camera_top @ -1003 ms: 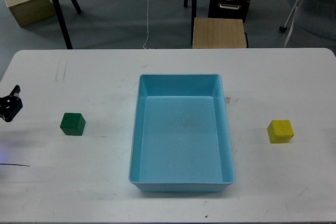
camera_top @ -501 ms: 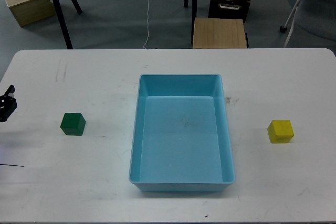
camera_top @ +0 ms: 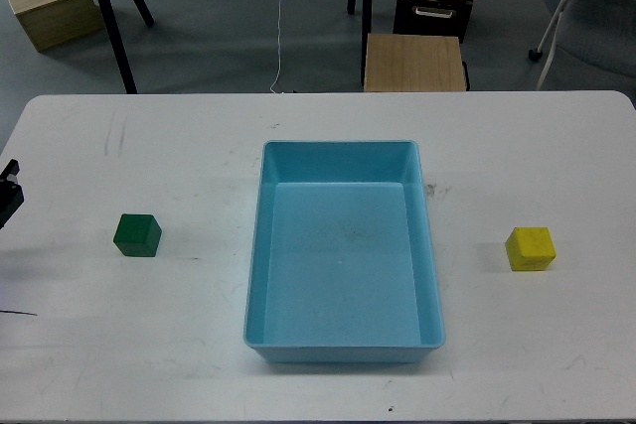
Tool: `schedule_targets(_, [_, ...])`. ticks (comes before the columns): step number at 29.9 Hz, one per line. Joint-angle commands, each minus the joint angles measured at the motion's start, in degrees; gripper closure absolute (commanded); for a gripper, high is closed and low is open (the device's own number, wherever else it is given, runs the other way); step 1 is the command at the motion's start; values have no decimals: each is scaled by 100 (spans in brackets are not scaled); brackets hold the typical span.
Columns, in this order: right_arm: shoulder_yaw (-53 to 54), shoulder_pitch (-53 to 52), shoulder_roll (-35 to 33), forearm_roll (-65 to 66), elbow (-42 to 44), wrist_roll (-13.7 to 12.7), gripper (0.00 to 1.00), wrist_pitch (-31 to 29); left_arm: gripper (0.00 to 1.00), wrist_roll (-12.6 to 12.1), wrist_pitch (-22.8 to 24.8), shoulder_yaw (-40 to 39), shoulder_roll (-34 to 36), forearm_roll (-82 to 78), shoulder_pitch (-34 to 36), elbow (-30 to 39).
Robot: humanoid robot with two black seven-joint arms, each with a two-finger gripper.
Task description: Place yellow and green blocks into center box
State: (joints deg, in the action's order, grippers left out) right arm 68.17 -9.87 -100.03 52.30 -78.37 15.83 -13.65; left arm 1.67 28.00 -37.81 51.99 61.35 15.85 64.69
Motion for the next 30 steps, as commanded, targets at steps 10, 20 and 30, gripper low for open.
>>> schedule_targets(10, [65,-156,9,3557,-1576,657,1,-32,0,9,0,2,232,0,-38,9])
schedule_targets(20, [-408,-156,1379,5922,-1725,772,1,-261,0,17,0,2,233,0,-29,9])
schedule_targets(30, [-717,-357,1618,5985,-1716,904,1,-261,0,35,0,-7,241,0,-38,53])
